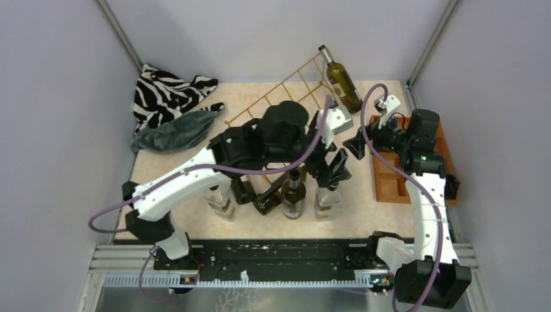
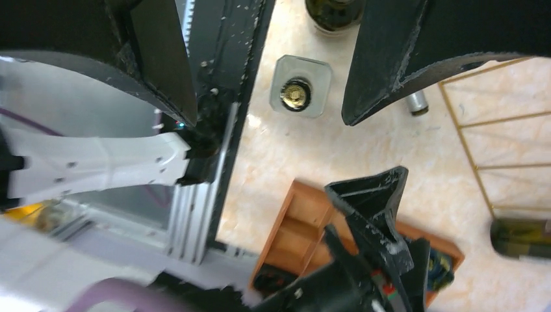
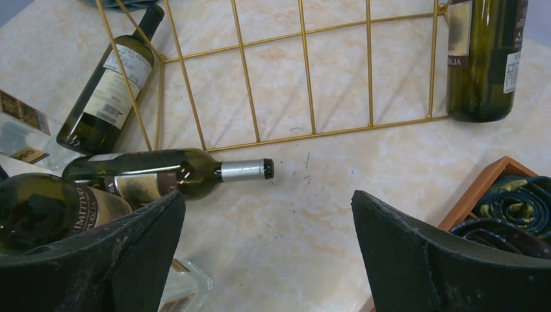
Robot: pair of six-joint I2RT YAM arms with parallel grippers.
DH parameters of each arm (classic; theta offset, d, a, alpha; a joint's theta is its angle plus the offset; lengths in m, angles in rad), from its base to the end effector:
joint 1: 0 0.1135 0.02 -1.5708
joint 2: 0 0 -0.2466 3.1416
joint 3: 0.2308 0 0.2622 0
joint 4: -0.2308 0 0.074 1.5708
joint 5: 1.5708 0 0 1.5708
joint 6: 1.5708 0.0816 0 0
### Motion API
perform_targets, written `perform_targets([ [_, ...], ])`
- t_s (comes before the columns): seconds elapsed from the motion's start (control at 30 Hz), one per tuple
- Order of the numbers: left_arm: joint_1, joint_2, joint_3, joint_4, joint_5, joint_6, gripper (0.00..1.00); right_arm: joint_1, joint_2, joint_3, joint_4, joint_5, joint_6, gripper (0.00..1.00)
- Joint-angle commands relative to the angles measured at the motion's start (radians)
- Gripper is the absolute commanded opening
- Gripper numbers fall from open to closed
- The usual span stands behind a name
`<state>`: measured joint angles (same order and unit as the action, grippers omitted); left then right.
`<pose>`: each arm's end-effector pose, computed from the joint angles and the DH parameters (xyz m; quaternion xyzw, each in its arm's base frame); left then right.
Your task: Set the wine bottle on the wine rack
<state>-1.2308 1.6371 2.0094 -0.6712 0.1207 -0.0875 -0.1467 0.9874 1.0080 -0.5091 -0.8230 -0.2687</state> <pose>0.1243 -0.3808 0.4626 0.4646 0.6560 -0.4015 0.4389 0.2585 0.0223 0.3238 -0.2535 0.7715 0.2381 0.5327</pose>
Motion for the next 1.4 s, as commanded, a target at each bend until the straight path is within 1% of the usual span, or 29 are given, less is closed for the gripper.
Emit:
perform_targets([
  [0.0, -0.004, 0.113, 0.123, -0.233, -0.081, 0.078, 0.88, -0.013, 0.001, -0.001, 0.043, 0.025, 0.006, 0.99],
  [0.07, -0.004, 0.143, 0.142, -0.253, -0.078, 0.078, 0.89, -0.015, 0.005, -0.001, 0.046, 0.028, 0.007, 0.99],
  [0.13, -0.005, 0.157, 0.143, -0.259, -0.073, 0.078, 0.92, -0.018, 0.011, -0.001, 0.047, 0.030, 0.009, 0.99],
  [0.37, -0.007, 0.183, 0.137, -0.272, -0.067, 0.078, 0.90, -0.022, 0.022, -0.004, 0.058, 0.028, 0.016, 0.99],
  [0.57, -0.013, 0.215, 0.127, -0.293, -0.044, 0.069, 0.80, -0.030, 0.022, -0.003, 0.059, 0.028, 0.017, 0.99],
  [0.87, -0.016, 0.223, 0.095, -0.277, -0.037, 0.060, 0.70, -0.033, 0.023, -0.007, 0.063, 0.024, 0.022, 0.99],
  [1.03, -0.016, 0.247, 0.094, -0.295, -0.038, 0.063, 0.62, -0.033, 0.022, -0.010, 0.064, 0.021, 0.022, 0.99],
  [1.3, -0.016, 0.268, 0.094, -0.315, -0.065, 0.070, 0.62, -0.033, 0.025, -0.011, 0.067, 0.012, 0.026, 0.99],
  [1.37, -0.016, 0.273, 0.095, -0.314, -0.062, 0.073, 0.60, -0.033, 0.024, -0.011, 0.066, 0.011, 0.026, 0.99],
])
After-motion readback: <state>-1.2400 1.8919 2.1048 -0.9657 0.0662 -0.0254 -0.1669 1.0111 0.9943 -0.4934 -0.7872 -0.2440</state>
